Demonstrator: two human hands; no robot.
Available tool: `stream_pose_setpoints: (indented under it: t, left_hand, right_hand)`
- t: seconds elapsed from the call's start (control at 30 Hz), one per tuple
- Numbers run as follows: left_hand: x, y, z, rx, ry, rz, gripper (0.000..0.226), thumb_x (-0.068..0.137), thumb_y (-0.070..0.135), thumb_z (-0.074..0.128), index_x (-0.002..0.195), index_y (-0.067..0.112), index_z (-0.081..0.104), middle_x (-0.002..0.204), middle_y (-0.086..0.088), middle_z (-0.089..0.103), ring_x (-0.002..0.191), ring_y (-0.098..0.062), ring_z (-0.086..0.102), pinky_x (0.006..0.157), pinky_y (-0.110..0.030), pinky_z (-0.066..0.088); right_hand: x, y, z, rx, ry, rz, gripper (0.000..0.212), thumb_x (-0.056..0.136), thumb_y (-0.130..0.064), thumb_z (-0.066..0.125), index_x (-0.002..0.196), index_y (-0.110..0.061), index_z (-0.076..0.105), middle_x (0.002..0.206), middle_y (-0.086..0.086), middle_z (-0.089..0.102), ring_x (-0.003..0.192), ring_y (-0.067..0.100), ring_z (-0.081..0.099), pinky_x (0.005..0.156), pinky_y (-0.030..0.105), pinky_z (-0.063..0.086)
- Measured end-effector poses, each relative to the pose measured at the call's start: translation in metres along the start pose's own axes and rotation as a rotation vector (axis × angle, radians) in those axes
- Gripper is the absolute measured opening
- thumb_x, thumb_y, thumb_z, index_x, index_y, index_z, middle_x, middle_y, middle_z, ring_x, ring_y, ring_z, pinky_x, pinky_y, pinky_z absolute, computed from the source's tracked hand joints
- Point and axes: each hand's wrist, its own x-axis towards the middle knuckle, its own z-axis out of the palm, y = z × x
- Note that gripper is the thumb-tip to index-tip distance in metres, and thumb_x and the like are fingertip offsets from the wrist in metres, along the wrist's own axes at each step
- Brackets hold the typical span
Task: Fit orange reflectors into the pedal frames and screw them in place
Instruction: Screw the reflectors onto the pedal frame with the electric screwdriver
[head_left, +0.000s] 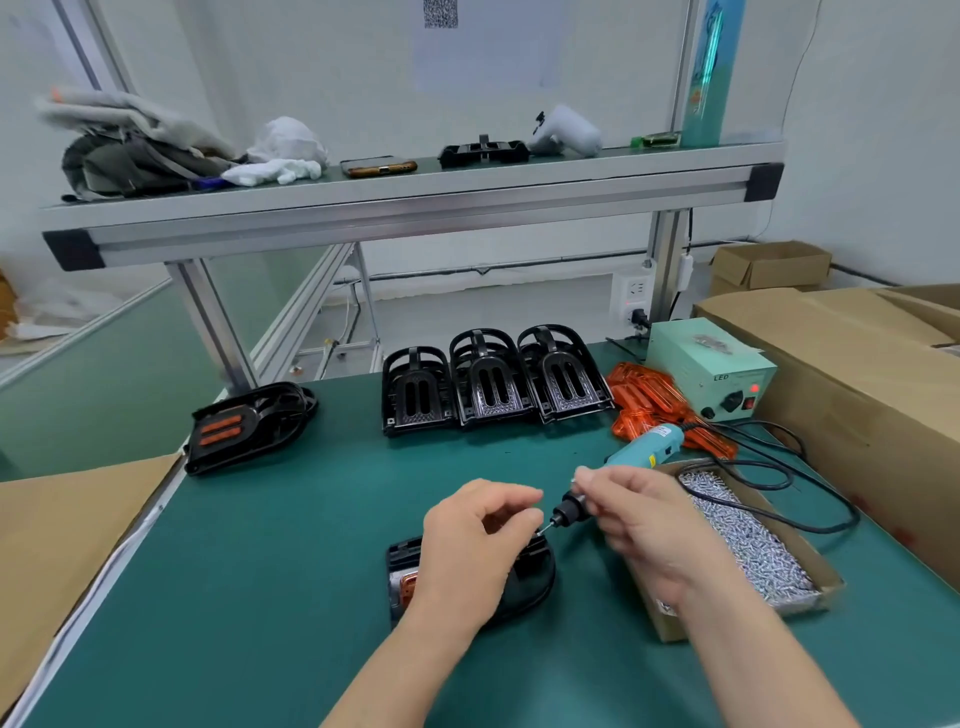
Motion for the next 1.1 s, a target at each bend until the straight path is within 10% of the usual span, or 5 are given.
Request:
stream_pose_setpoints:
  t: [0.4, 0.53, 0.63, 0.77, 1.1]
  left_hand:
    - [0.004, -0.002, 0.001, -0.357, 0.128, -0.163, 0.022, 0.081, 0.005, 0.077, 0.077, 0.027, 0.080, 0.082, 0.001, 0.077, 0.083, -0.011, 0.072, 0.075, -0.018, 0.052]
    - [0.010, -0.007, -0.014, -0.340, 0.139, -0.109, 0.022, 0.085, 0.001, 0.072, 0.077, 0.022, 0.072, 0.081, -0.002, 0.075, 0.077, -0.011, 0.067, 0.075, -0.021, 0.054]
    - [0.015, -0.016, -0.027, -0.287, 0.143, -0.109, 0.022, 0.083, 0.004, 0.075, 0.077, 0.025, 0.073, 0.077, 0.001, 0.074, 0.074, -0.009, 0.064, 0.072, -0.021, 0.053]
    - [0.013, -0.027, -0.032, -0.252, 0.142, -0.151, 0.023, 0.081, 0.005, 0.077, 0.078, 0.028, 0.077, 0.075, 0.003, 0.074, 0.070, -0.005, 0.064, 0.068, -0.013, 0.050]
    - [0.007, -0.043, -0.040, -0.207, 0.136, -0.215, 0.022, 0.085, 0.010, 0.074, 0.080, 0.031, 0.076, 0.079, 0.004, 0.075, 0.074, -0.005, 0.067, 0.068, -0.010, 0.049]
  right_hand:
    - [-0.007, 0.019, 0.047, 0.070, -0.064, 0.021, 0.034, 0.097, -0.018, 0.064, 0.064, -0.013, 0.067, 0.056, -0.001, 0.055, 0.040, 0.003, 0.038, 0.038, 0.012, 0.024]
    - [0.013, 0.012, 0.016, -0.212, 0.299, -0.202, 0.015, 0.092, -0.026, 0.071, 0.084, -0.014, 0.068, 0.074, -0.004, 0.066, 0.063, 0.010, 0.059, 0.057, 0.017, 0.044]
    - [0.034, 0.017, -0.019, -0.426, 0.451, -0.130, 0.040, 0.089, -0.048, 0.070, 0.104, -0.015, 0.051, 0.098, 0.002, 0.060, 0.089, 0.021, 0.062, 0.081, 0.041, 0.052]
    - [0.057, 0.030, -0.039, -0.319, 0.416, 0.033, 0.056, 0.093, -0.046, 0.066, 0.118, -0.001, 0.046, 0.087, 0.017, 0.069, 0.060, 0.024, 0.068, 0.044, 0.030, 0.049]
    - [0.079, 0.028, -0.032, 0.035, 0.538, 0.139, 0.068, 0.084, -0.024, 0.081, 0.135, -0.003, 0.041, 0.104, 0.020, 0.062, 0.060, 0.018, 0.053, 0.034, 0.019, 0.038]
